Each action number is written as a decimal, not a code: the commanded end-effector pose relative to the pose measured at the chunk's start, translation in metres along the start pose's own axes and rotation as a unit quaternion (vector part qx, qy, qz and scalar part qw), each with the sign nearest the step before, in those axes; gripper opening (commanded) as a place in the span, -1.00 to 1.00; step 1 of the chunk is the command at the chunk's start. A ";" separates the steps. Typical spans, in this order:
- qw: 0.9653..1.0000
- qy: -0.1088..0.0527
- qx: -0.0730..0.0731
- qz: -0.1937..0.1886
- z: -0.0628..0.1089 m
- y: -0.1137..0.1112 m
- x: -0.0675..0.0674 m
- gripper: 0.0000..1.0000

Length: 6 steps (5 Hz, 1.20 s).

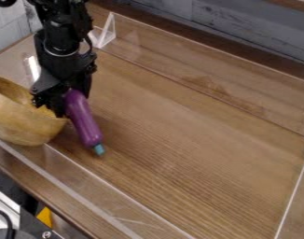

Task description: Put the purple eggplant in the brown bowl

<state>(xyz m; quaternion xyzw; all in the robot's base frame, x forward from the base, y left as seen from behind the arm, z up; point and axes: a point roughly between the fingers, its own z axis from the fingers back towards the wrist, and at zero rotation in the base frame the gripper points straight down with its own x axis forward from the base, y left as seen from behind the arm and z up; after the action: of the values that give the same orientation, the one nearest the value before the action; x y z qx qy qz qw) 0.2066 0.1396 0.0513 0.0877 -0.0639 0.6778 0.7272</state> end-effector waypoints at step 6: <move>0.999 -0.027 0.003 0.024 0.012 0.022 0.002 -1.00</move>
<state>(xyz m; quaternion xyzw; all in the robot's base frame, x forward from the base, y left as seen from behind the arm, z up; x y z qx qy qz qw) 0.1825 0.1370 0.0510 0.1125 -0.0584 0.6906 0.7121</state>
